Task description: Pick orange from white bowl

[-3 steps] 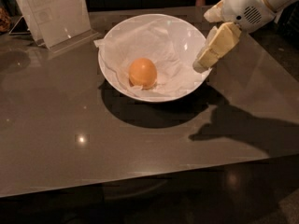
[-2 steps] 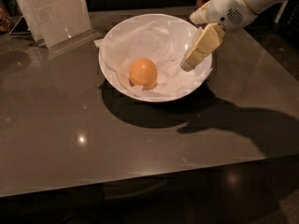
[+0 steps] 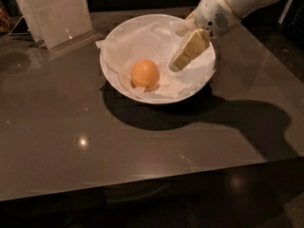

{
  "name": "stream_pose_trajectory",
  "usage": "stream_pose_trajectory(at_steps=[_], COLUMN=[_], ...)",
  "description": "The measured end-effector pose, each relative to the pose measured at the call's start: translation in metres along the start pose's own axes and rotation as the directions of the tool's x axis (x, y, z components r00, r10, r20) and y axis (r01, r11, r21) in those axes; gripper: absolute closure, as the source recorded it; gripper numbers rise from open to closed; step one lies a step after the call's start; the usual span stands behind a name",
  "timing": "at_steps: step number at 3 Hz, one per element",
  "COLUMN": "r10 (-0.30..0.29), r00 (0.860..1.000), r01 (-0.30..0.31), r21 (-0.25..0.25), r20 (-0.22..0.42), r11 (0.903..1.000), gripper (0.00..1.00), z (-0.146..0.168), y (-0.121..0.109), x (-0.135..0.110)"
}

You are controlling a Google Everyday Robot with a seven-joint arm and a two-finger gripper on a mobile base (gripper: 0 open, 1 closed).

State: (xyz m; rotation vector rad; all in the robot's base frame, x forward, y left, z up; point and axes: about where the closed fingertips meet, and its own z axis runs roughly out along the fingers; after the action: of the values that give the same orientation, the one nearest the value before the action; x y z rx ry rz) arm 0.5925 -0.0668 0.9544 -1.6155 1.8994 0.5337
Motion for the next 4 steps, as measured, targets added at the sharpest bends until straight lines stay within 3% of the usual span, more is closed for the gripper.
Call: stream_pose_trajectory(at_steps=[1, 2, 4], r10=[0.002, 0.000, 0.007], r00=[1.000, 1.000, 0.999], r01=[-0.002, 0.001, -0.001], r21=[-0.005, -0.042, -0.134], r20=[0.004, 0.017, 0.040], r11=[1.0000, 0.9991, 0.9909], gripper=[0.16, 0.12, 0.18], z=[0.004, 0.027, 0.087], y=[-0.001, -0.009, -0.015], x=[0.000, -0.001, -0.004])
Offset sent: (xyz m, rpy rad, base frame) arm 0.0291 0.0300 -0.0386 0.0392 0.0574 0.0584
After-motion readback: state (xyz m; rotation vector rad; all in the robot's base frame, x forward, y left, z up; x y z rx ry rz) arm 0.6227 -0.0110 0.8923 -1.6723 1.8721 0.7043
